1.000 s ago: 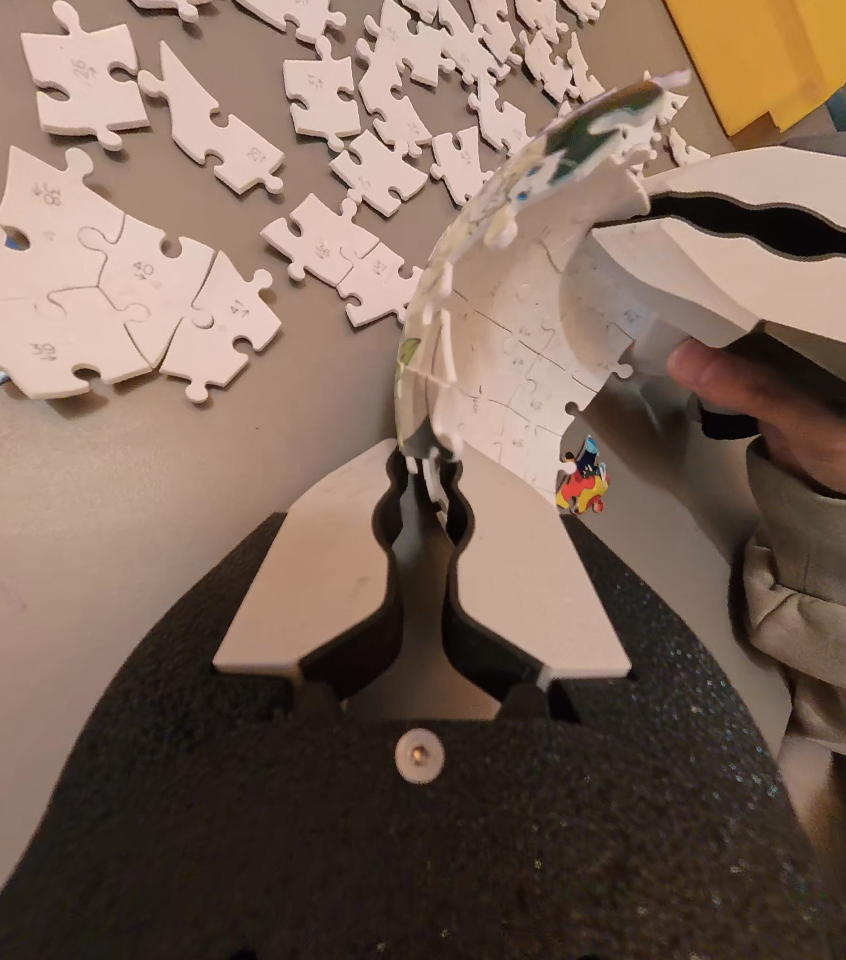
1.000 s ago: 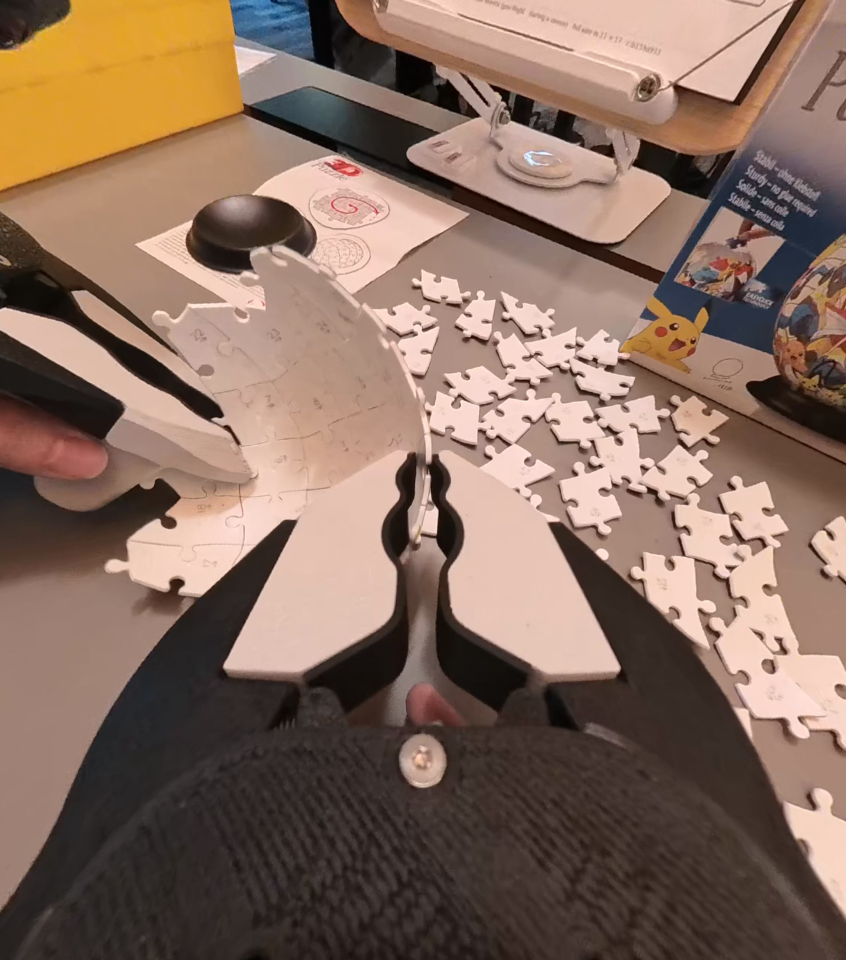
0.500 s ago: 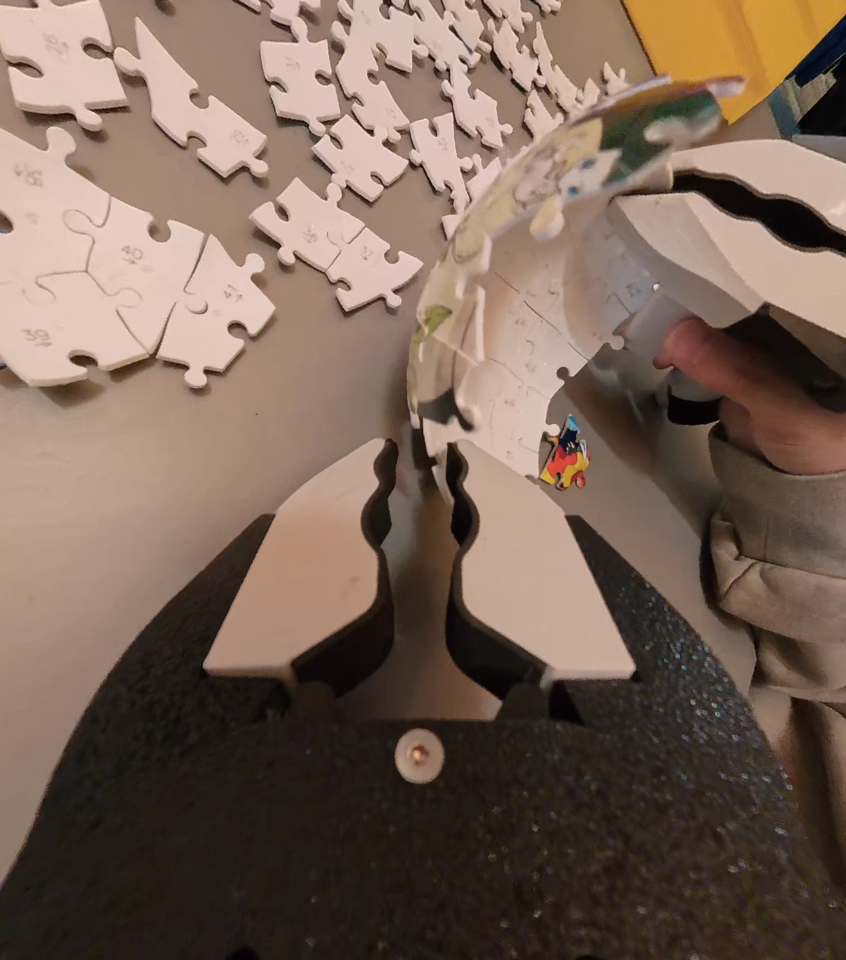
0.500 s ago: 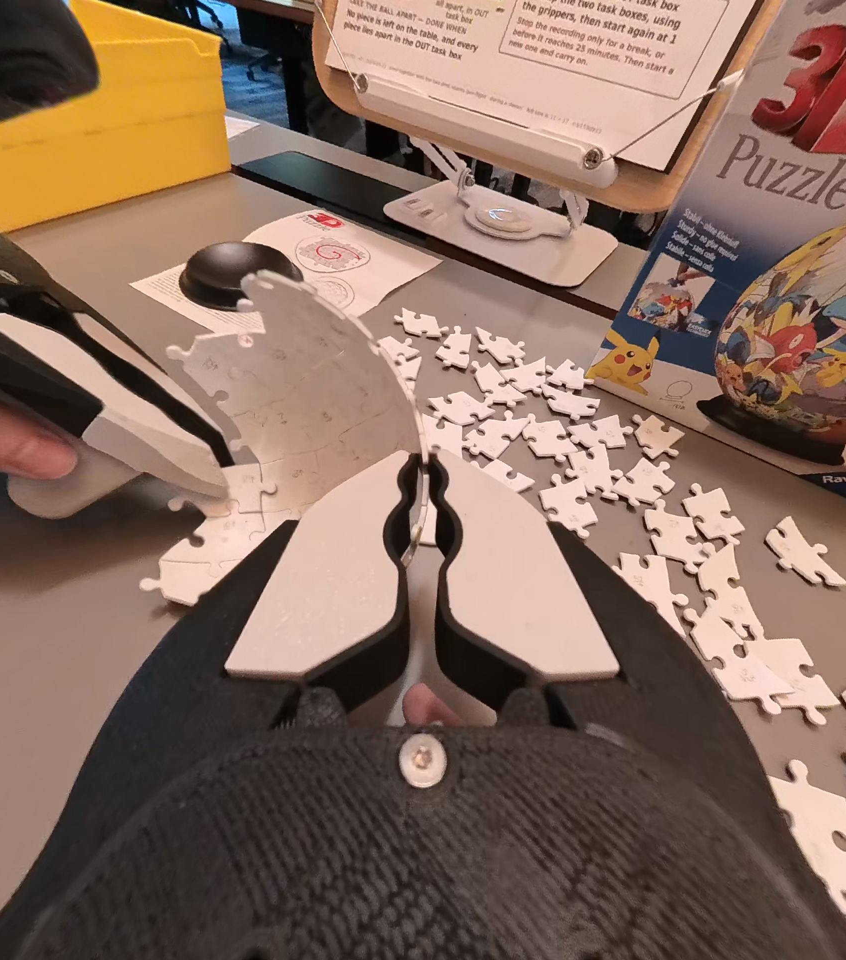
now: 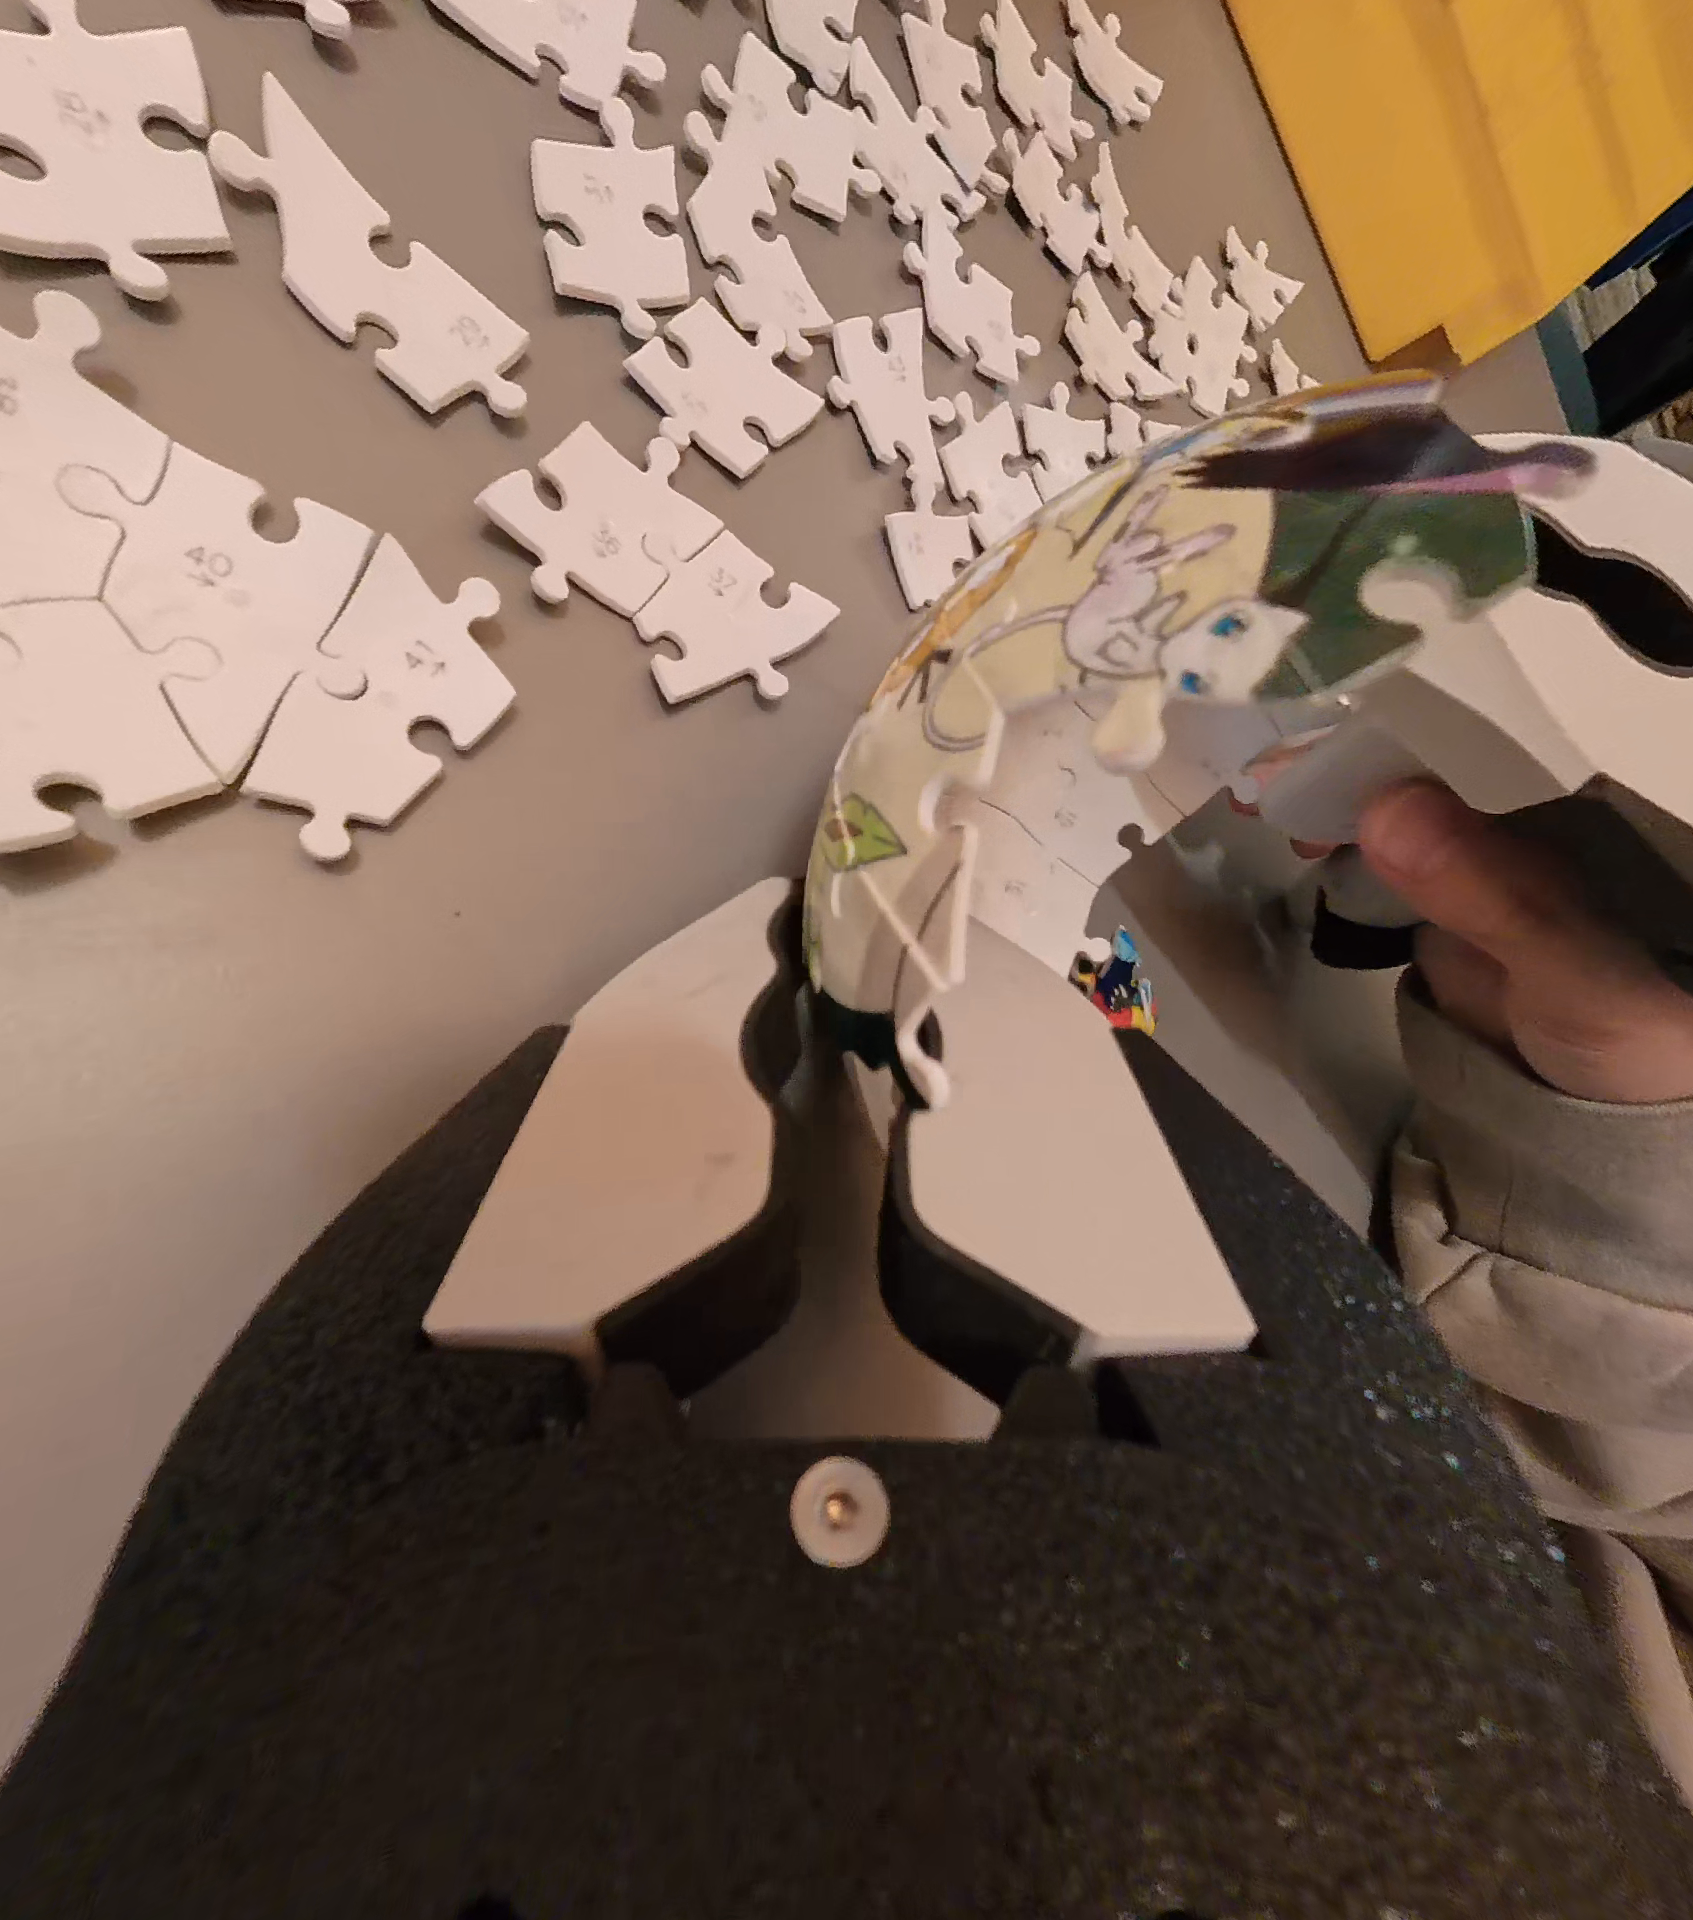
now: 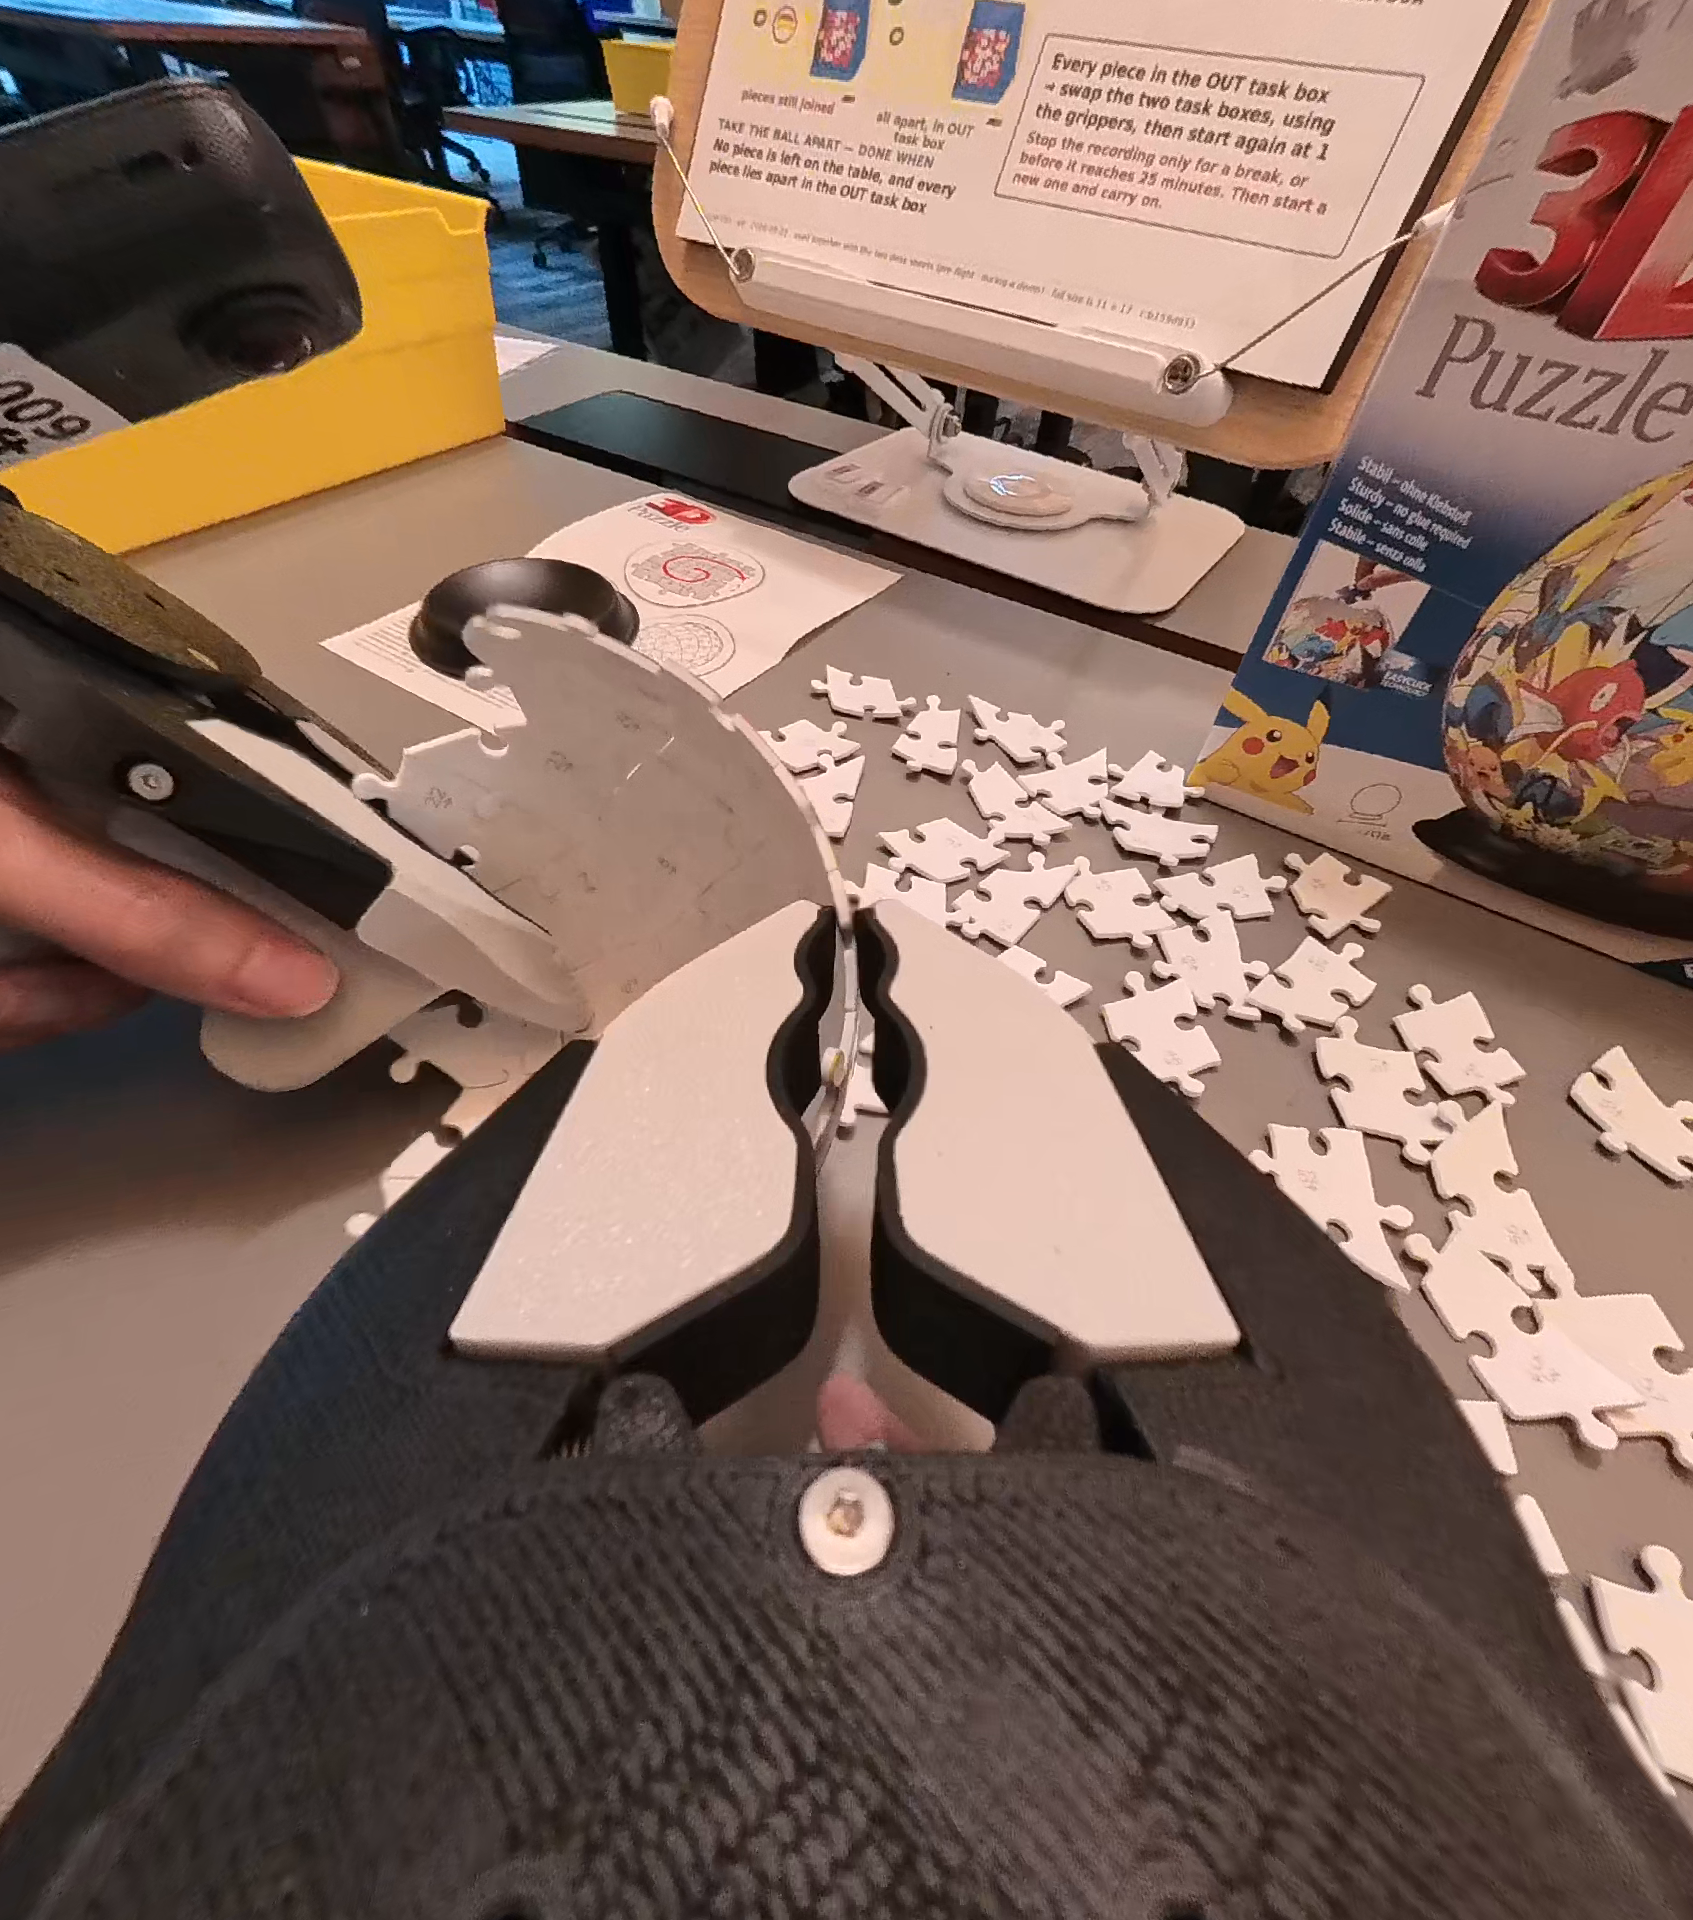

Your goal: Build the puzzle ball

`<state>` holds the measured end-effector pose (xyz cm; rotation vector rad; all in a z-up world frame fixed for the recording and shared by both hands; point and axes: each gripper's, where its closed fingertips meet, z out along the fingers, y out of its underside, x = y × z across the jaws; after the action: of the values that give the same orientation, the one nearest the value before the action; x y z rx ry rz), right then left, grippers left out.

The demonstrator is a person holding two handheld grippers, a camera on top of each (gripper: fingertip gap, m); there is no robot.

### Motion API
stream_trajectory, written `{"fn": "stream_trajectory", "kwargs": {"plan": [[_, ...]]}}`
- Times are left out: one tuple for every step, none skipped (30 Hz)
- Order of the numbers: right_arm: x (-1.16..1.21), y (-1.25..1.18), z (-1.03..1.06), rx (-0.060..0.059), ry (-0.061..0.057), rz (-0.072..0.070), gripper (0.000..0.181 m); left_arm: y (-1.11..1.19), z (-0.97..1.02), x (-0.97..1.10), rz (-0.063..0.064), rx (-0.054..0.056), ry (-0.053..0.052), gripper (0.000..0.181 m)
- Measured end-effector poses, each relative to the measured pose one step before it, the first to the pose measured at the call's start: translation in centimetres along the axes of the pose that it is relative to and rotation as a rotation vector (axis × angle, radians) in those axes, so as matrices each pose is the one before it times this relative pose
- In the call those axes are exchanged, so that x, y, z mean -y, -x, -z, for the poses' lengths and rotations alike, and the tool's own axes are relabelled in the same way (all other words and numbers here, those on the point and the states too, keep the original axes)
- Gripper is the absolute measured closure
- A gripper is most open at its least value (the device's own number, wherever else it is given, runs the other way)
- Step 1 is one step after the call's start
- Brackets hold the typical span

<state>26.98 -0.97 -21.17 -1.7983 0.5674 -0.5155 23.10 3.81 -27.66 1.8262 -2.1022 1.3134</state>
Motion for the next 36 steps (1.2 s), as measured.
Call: {"fn": "stream_trajectory", "kwargs": {"plan": [[-0.045, -0.061, -0.029, -0.0069, 0.0037, 0.0091, 0.177, -0.031, -0.030, -0.022, -0.0040, -0.0011, -0.0016, 0.171], [-0.051, -0.017, -0.002, -0.0034, 0.0033, 0.0060, 0.177, 0.022, 0.029, 0.029, -0.0050, 0.0019, -0.0056, 0.171], [-0.069, -0.026, -0.025, -0.0022, 0.0054, 0.0049, 0.176, 0.052, 0.011, 0.058, -0.0071, 0.0049, -0.0081, 0.172], [-0.116, -0.065, -0.031, -0.0031, 0.0080, 0.0075, 0.176, 0.025, 0.010, 0.019, -0.0067, 0.0036, -0.0050, 0.172], [-0.117, -0.068, -0.033, -0.0045, 0.0078, 0.0125, 0.171, -0.017, 0.025, 0.020, -0.0033, 0.0011, -0.0019, 0.172], [-0.096, -0.097, -0.065, -0.0079, 0.0069, 0.0101, 0.166, 0.010, 0.006, 0.006, -0.0041, 0.0016, 0.0008, 0.172], [-0.087, -0.083, -0.083, -0.0082, 0.0077, 0.0071, 0.161, 0.023, -0.007, -0.004, -0.0092, 0.0021, 0.0001, 0.172], [-0.080, -0.012, -0.094, -0.0023, 0.0068, 0.0100, 0.156, 0.049, -0.011, -0.020, -0.0042, 0.0023, 0.0011, 0.172], [-0.099, -0.001, -0.099, 0.0005, 0.0069, 0.0140, 0.150, -0.014, 0.004, 0.030, 0.0035, -0.0036, 0.0000, 0.172], [-0.061, -0.012, -0.103, 0.0038, 0.0052, 0.0173, 0.142, 0.023, 0.024, 0.030, 0.0001, -0.0015, 0.0002, 0.172], [0.052, -0.135, -0.058, 0.0009, -0.0005, 0.0147, 0.140, 0.008, 0.017, 0.031, -0.0071, -0.0032, 0.0002, 0.172], [0.217, -0.190, 0.012, 0.0064, -0.0083, 0.0030, 0.138, -0.044, 0.025, 0.005, -0.0051, -0.0055, 0.0022, 0.173], [0.339, -0.119, 0.058, 0.0197, -0.0124, -0.0094, 0.136, -0.037, 0.038, 0.010, -0.0046, -0.0051, 0.0029, 0.173], [0.411, 0.081, 0.070, 0.0383, -0.0135, -0.0133, 0.134, 0.000, 0.024, -0.011, -0.0046, -0.0028, 0.0042, 0.173], [0.391, 0.223, 0.078, 0.0511, -0.0048, -0.0156, 0.134, -0.017, 0.043, 0.013, -0.0080, -0.0033, 0.0029, 0.173], [0.282, 0.269, 0.051, 0.0527, 0.0113, -0.0135, 0.133, -0.040, 0.045, 0.021, -0.0098, -0.0035, 0.0020, 0.173], [0.244, 0.266, 0.008, 0.0471, 0.0200, -0.0001, 0.132, -0.021, 0.038, -0.006, -0.0102, -0.0018, 0.0043, 0.174], [0.297, 0.165, -0.042, 0.0327, 0.0144, 0.0168, 0.135, -0.025, 0.023, -0.022, -0.0141, -0.0019, 0.0056, 0.173], [0.224, 0.078, -0.166, 0.0200, 0.0134, 0.0306, 0.139, 0.012, 0.002, -0.018, -0.0139, 0.0000, 0.0051, 0.173], [-0.103, 0.123, -0.295, 0.0214, 0.0276, 0.0407, 0.140, 0.003, 0.007, -0.003, -0.0118, -0.0017, 0.0058, 0.173], [-0.449, -0.017, -0.361, 0.0151, 0.0470, 0.0369, 0.143, -0.027, 0.013, 0.020, -0.0112, -0.0059, 0.0046, 0.173], [-0.566, -0.097, -0.392, 0.0131, 0.0535, 0.0301, 0.144, -0.066, -0.008, 0.013, -0.0115, -0.0097, 0.0049, 0.173], [-0.375, -0.086, -0.410, 0.0154, 0.0369, 0.0319, 0.147, -0.051, -0.010, -0.028, -0.0120, -0.0093, 0.0078, 0.173], [-0.059, -0.019, -0.327, 0.0171, 0.0127, 0.0356, 0.149, 0.005, -0.003, -0.053, -0.0080, -0.0038, 0.0070, 0.173], [0.141, 0.007, -0.220, 0.0162, -0.0029, 0.0315, 0.152, 0.025, -0.015, -0.045, -0.0032, -0.0019, 0.0059, 0.172], [0.205, 0.012, -0.160, 0.0159, -0.0083, 0.0164, 0.155, 0.015, -0.014, -0.011, -0.0058, -0.0034, 0.0042, 0.172], [0.135, 0.053, -0.133, 0.0218, -0.0050, 0.0019, 0.156, 0.046, -0.045, -0.029, -0.0075, -0.0016, 0.0038, 0.171], [0.065, -0.019, -0.082, 0.0158, -0.0006, 0.0003, 0.157, 0.040, -0.039, -0.057, -0.0048, -0.0012, 0.0060, 0.171], [-0.011, -0.140, -0.018, 0.0005, 0.0022, 0.0040, 0.159, -0.032, -0.036, -0.011, -0.0027, -0.0070, 0.0027, 0.170], [-0.025, -0.289, 0.013, -0.0157, 0.0017, 0.0035, 0.162, -0.121, -0.038, 0.023, -0.0045, -0.0115, -0.0002, 0.170], [0.051, -0.405, 0.043, -0.0288, -0.0042, 0.0003, 0.169, -0.203, -0.023, 0.059, -0.0065, -0.0148, -0.0022, 0.171], [0.068, -0.360, 0.052, -0.0294, -0.0081, 0.0003, 0.175, -0.133, -0.022, 0.027, -0.0048, -0.0085, -0.0001, 0.171], [0.016, -0.066, -0.007, -0.0131, -0.0075, 0.0007, 0.175, 0.005, -0.005, 0.076, -0.0020, 0.0018, -0.0027, 0.171], [-0.042, -0.027, -0.028, -0.0131, -0.0046, 0.0005, 0.175, 0.033, -0.001, 0.010, -0.0034, 0.0040, 0.0011, 0.170], [-0.167, -0.094, -0.041, -0.0195, 0.0043, -0.0005, 0.175, -0.026, 0.016, 0.014, -0.0039, 0.0007, 0.0006, 0.170], [-0.250, -0.186, -0.035, -0.0263, 0.0091, -0.0022, 0.175, -0.028, 0.030, 0.015, -0.0024, 0.0019, -0.0004, 0.170]]}}
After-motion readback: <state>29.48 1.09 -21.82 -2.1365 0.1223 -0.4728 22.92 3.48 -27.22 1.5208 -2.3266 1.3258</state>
